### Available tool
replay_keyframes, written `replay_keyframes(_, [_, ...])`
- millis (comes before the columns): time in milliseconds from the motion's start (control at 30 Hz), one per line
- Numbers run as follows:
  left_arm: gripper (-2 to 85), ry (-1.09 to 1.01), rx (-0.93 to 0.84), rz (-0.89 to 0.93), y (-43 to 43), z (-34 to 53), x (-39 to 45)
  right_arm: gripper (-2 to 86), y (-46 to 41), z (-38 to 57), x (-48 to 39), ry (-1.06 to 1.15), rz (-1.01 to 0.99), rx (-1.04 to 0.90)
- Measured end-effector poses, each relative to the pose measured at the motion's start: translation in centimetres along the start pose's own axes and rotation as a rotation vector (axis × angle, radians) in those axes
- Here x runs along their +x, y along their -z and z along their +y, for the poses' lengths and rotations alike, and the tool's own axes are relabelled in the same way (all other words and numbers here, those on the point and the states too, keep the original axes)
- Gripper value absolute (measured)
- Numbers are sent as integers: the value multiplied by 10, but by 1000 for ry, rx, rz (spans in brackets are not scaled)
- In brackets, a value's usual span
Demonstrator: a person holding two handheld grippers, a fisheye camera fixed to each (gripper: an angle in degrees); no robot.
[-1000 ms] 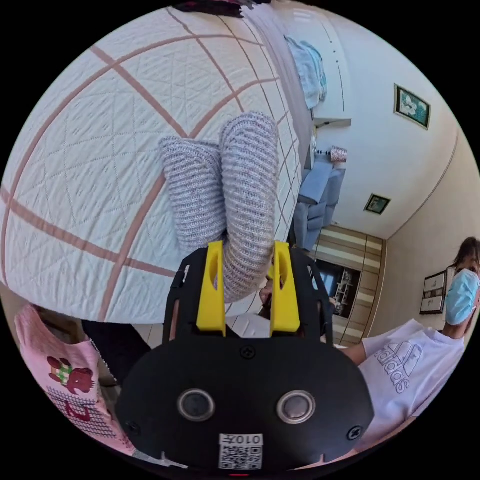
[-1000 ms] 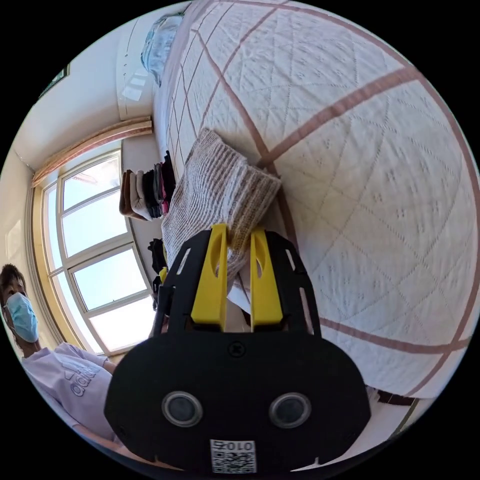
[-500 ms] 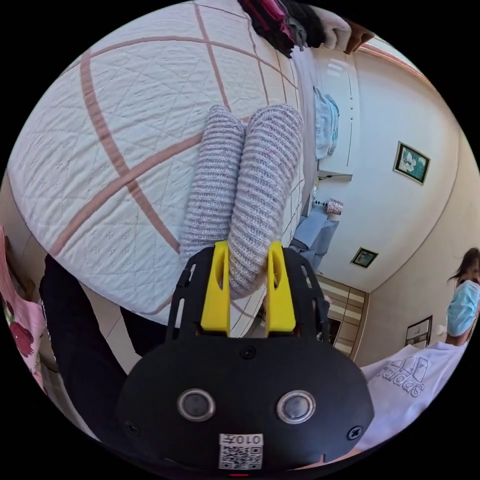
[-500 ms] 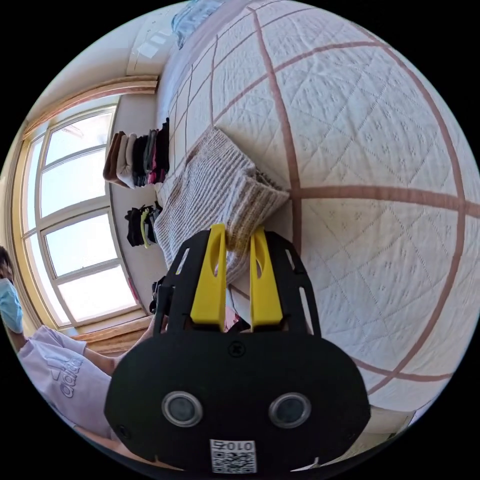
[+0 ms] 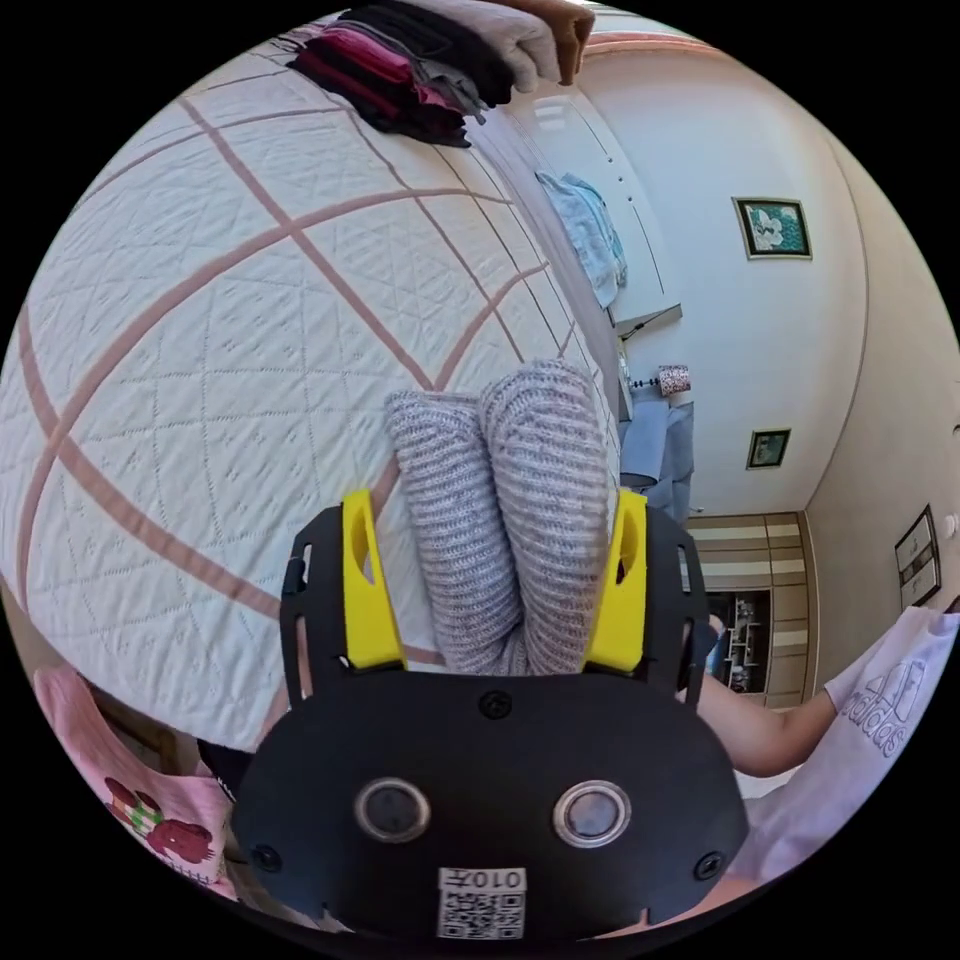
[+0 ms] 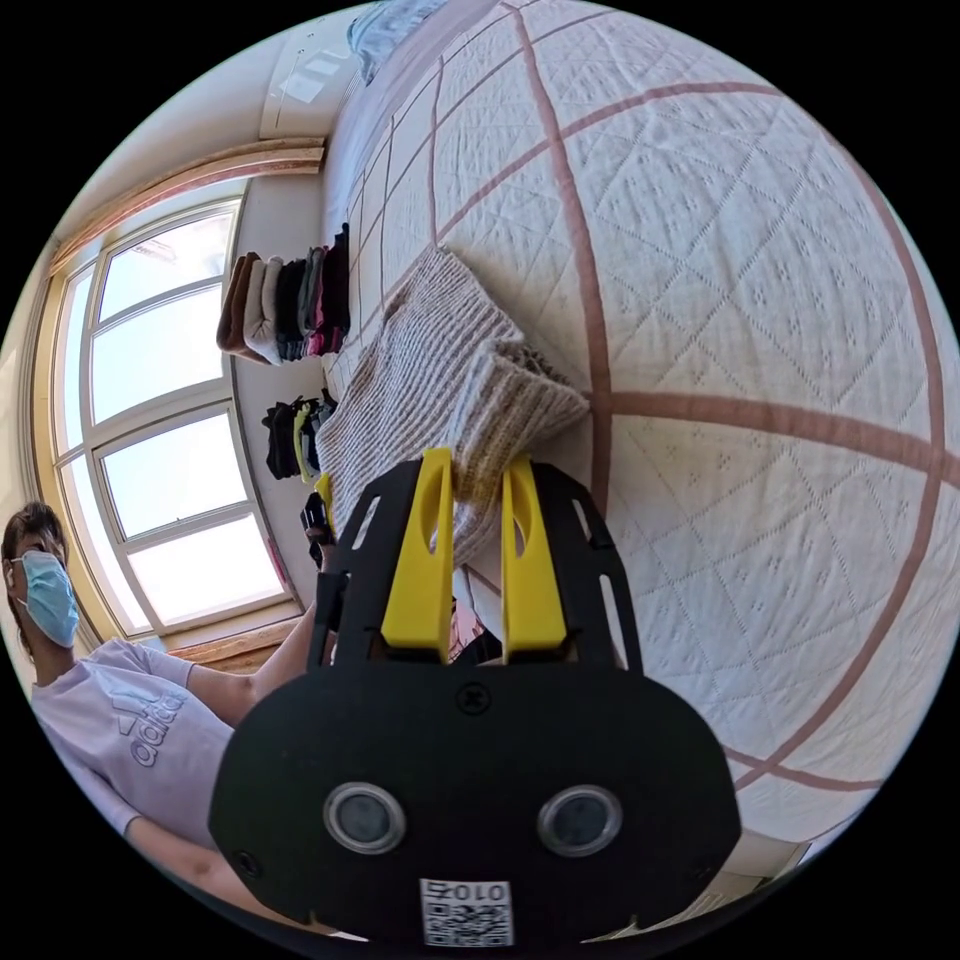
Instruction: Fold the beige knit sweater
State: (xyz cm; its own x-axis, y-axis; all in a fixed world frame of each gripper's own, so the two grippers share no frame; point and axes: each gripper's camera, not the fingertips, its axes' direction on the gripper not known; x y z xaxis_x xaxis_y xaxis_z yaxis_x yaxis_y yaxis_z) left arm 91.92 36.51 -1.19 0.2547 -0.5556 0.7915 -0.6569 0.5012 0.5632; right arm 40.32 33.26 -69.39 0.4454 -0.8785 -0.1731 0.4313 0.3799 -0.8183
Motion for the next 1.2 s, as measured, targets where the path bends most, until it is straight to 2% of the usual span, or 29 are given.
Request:
replay_keyframes(67, [270,5,25,0,1,6,1,86,-7,-1,5,-5,-5,-2])
replay_keyframes(167, [258,14,-29,126,1,28,8,85,-17,-2,15,-22,-28,-3])
replay_keyframes(233, [251,37,-20,67,3,51,17,85,-23,-3,20,-23,-34,-4])
replay_keyframes(267, [250,73,-31,92,1,56,13,85,-27,-3,21,-20,-24,-9])
replay_keyframes(333, [247,227,-54,258,-11,76,-9,85,-33,-4,25,-14,-26,-13])
replay_keyframes(433, [244,312,-25,381,-18,97,-22,86,-43,-5,36,-8,-47,-24])
replay_keyframes(567, [249,271,-79,372,-25,91,-3,87,-59,-8,62,-46,-109,-10])
replay_keyframes(700, [237,161,-248,246,-31,75,33,91,-72,-7,84,-70,-132,19])
replay_keyframes(833, [214,290,-183,379,-21,102,27,96,-92,-6,107,-78,-153,67])
replay_keyframes(933, [202,296,-209,315,-19,106,49,89,-112,-14,124,-94,-188,88])
replay_keyframes(1200, [183,378,-216,295,0,128,97,65,-147,-20,143,-125,-286,102])
